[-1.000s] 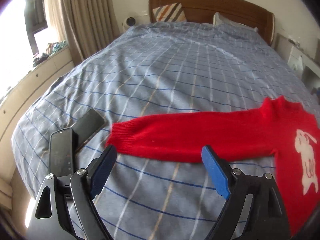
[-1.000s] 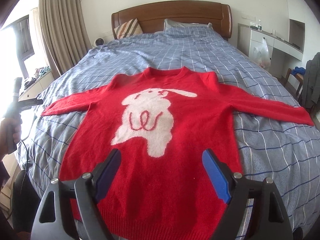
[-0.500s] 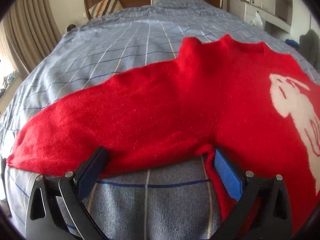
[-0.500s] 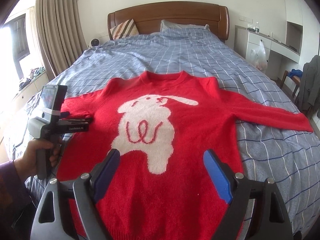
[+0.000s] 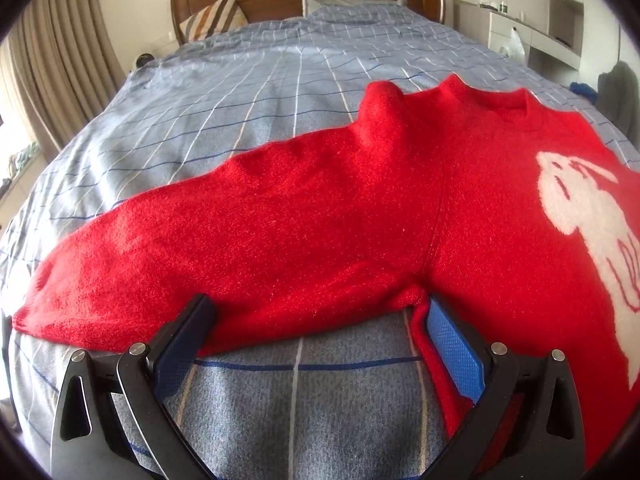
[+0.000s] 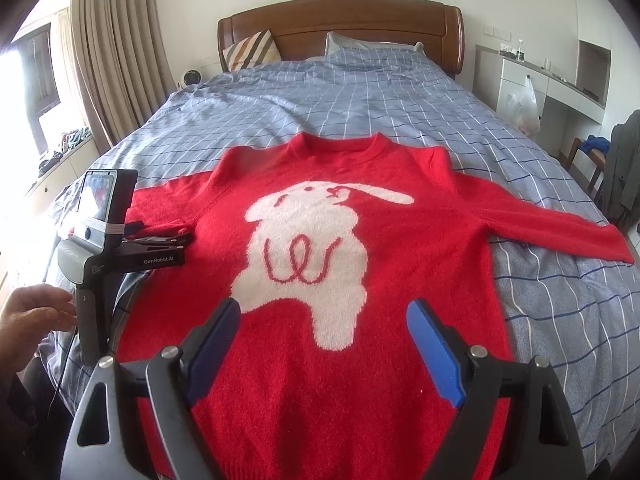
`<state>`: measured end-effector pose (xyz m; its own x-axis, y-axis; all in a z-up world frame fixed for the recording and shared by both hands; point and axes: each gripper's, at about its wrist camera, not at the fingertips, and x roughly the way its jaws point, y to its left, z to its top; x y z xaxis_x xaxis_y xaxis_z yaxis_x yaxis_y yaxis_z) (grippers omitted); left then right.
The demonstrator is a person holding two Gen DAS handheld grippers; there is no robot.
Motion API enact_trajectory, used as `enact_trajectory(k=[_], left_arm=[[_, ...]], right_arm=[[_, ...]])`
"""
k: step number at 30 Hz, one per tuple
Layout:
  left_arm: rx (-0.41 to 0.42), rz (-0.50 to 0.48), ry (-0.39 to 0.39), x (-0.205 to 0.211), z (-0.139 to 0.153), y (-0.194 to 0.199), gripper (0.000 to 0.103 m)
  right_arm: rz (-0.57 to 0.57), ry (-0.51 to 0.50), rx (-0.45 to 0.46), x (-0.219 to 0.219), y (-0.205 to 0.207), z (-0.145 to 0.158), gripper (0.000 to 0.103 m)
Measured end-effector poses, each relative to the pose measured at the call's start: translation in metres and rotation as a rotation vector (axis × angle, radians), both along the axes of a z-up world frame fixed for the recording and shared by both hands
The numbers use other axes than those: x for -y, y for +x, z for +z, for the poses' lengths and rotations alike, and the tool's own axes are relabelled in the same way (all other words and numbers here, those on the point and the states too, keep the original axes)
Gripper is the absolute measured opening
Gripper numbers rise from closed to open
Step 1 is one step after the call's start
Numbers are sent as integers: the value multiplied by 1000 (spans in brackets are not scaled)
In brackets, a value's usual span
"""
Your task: Fold small clothes
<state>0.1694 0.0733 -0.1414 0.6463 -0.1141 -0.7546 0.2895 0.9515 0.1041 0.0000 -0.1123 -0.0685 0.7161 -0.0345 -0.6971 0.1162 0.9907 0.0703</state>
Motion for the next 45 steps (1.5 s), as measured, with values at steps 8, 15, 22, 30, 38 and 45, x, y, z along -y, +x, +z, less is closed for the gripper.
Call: enact_trajectory(k=[8,15,22,30,38,45], left_arm=[[0,0,1,0,0,0,103],[0,0,1,0,0,0,103],[-1,1,1,0,1,0,103],[-1,1,1,0,1,0,103],[-1,1,0,0,1,0,103],[-2,1,0,0,1,0,103]], right_arm=[[6,3,-12,-11,4,3,85],[25,-33,-22,-29,6,6,85],[16,-53,-69,-40,9,-4,85],[15,-101,-102,-49,11,-9,85],[30,-94,-139,-55,20,-23,85],[38,-79,-154,-58,24,-29,85]])
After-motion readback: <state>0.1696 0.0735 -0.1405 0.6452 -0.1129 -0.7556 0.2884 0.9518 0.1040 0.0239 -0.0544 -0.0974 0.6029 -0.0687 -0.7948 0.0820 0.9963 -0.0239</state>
